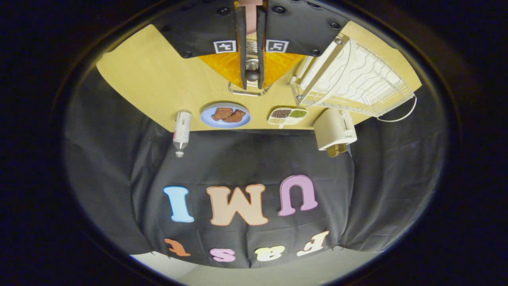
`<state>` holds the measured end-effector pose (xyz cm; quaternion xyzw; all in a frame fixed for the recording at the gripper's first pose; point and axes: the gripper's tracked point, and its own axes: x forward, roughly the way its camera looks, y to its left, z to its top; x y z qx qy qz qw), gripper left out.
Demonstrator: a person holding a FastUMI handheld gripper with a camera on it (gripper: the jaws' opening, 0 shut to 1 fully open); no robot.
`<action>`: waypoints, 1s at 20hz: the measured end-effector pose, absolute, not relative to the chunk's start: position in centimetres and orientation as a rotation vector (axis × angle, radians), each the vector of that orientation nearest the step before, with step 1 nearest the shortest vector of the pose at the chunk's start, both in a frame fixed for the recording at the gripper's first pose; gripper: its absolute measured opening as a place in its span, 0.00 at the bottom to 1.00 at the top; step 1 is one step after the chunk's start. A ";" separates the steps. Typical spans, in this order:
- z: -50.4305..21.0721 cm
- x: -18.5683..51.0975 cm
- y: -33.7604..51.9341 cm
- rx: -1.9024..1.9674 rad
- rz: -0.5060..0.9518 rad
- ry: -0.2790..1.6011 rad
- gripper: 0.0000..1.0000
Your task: Take the plate from the dish rack, then take the spoon from the basket and place it into the plate.
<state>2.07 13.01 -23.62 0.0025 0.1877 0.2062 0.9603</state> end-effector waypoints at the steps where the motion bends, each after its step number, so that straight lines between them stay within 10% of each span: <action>1: -23.3 2.1 13.1 -0.005 0.424 0.391 0.13; 20: -12.2 -0.1 9.1 -0.006 0.389 0.311 0.13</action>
